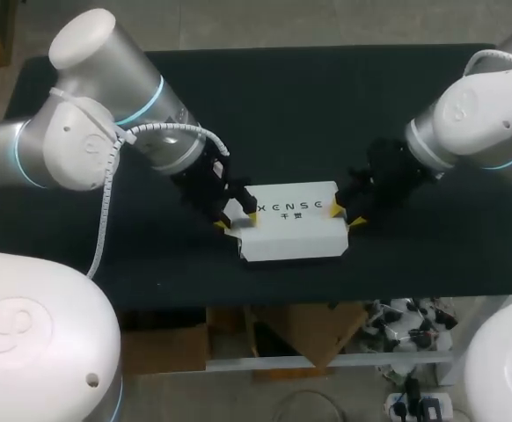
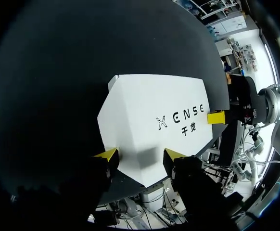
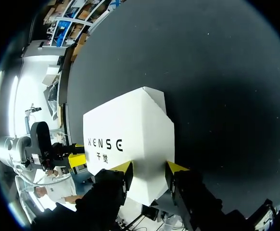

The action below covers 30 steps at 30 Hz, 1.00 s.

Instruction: Assemble the packaging by folding the flat box into shape, placing the metal phone stand inside, and closing the box properly

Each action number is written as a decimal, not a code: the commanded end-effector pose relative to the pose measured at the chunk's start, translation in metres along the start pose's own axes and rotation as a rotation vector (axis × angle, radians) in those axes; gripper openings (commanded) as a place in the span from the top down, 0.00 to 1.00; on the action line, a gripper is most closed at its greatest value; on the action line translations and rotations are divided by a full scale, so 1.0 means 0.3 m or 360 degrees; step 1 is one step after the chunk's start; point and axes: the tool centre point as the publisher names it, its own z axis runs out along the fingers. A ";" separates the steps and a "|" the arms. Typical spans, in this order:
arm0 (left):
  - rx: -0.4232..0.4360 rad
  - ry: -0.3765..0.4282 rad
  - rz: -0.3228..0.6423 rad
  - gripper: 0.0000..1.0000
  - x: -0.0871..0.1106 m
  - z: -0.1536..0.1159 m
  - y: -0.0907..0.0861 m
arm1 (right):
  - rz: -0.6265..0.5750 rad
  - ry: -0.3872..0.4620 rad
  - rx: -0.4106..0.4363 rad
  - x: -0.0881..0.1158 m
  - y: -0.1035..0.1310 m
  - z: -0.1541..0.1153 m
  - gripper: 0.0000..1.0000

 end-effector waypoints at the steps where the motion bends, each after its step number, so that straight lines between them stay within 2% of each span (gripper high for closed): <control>1: -0.0011 -0.0009 -0.0001 0.40 0.003 0.011 -0.005 | 0.0003 -0.0018 -0.0008 0.008 -0.015 -0.010 0.54; 30: -0.0046 0.0130 0.0037 0.42 -0.013 0.050 0.013 | -0.0013 0.0033 0.0014 0.002 0.002 0.031 0.54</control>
